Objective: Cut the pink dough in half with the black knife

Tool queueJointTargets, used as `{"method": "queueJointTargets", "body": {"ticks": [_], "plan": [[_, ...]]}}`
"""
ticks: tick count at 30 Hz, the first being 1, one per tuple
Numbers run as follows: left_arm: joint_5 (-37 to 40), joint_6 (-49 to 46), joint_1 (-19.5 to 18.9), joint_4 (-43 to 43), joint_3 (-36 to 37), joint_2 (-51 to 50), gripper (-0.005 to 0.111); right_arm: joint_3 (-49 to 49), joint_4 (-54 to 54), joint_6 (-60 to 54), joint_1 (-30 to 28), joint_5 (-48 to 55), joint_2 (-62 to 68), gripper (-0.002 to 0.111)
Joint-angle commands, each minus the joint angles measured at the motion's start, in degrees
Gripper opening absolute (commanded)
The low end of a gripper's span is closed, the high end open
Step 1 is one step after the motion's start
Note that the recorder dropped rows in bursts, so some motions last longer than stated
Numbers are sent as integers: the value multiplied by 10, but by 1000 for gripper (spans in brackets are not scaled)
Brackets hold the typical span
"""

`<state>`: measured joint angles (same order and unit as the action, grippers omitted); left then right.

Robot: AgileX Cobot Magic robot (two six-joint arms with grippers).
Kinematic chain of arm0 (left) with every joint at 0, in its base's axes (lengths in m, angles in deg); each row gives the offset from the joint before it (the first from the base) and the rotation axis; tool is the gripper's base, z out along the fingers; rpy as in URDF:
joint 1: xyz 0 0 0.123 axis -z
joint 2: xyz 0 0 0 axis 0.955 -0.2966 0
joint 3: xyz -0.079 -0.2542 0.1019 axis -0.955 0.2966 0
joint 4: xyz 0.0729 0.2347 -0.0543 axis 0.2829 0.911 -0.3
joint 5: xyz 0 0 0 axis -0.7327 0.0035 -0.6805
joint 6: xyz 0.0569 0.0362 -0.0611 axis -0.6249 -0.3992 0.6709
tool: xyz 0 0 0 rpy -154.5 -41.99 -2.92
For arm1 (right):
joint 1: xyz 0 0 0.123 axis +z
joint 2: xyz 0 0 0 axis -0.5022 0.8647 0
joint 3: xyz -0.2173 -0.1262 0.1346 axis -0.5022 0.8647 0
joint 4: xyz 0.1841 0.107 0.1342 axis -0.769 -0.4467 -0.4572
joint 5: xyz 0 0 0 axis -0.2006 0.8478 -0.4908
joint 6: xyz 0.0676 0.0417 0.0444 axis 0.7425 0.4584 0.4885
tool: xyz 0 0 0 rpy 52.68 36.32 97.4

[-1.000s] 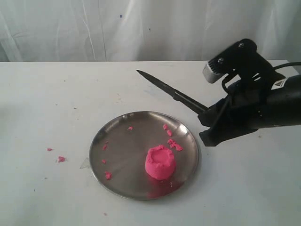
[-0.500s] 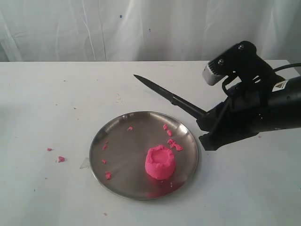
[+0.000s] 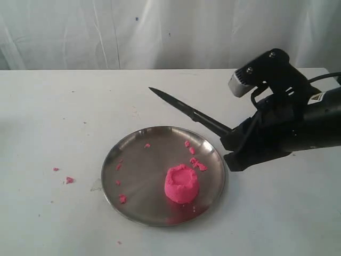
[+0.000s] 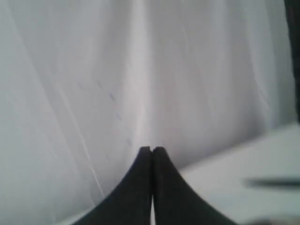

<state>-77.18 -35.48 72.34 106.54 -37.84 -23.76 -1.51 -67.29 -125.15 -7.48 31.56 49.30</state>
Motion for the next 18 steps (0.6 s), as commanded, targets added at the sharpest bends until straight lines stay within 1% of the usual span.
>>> {"method": "queueJointTargets", "body": {"ticks": [1,2,3,4,5,6,7,8,9,10,11,12,13,14,15,16,18], "plan": [[-2,87,94,263,18,-186,0,2,56,69,1,-35,-3,0],[-20,88,117,312,18,-220,0,4,77,78,1,-29,-3,0],[-20,87,163,311,18,-273,0,12,116,88,1,-13,-3,0],[-1,87,187,294,15,-296,0,16,125,97,1,-11,-3,0],[41,104,226,290,0,-335,0,23,128,110,1,-18,-3,0],[52,114,241,290,-8,-351,0,25,128,110,1,-23,-3,0],[37,122,259,291,-22,-379,0,27,128,110,1,-35,-3,0],[6,121,267,291,-28,-394,0,27,127,113,1,-41,-3,0],[-72,105,279,290,-42,-423,0,28,128,126,1,-57,-3,0],[-126,61,289,289,-49,-445,0,28,128,135,1,-68,-3,0],[-131,-3,300,278,-54,-470,0,28,128,141,1,-81,-3,0],[-105,-79,310,233,-55,-506,0,28,128,148,1,-97,-3,0],[-102,-106,311,205,-55,-522,0,28,128,156,1,-105,-3,0],[-121,-165,311,139,-56,-554,0,28,128,158,1,-115,0,0],[-139,-195,311,105,-56,-570,0,28,128,158,1,-117,3,0],[-166,-242,311,41,-56,-597,0,28,128,158,1,-118,10,0],[-166,-253,311,15,-66,-634,0,28,128,160,1,-125,25,0]]}}
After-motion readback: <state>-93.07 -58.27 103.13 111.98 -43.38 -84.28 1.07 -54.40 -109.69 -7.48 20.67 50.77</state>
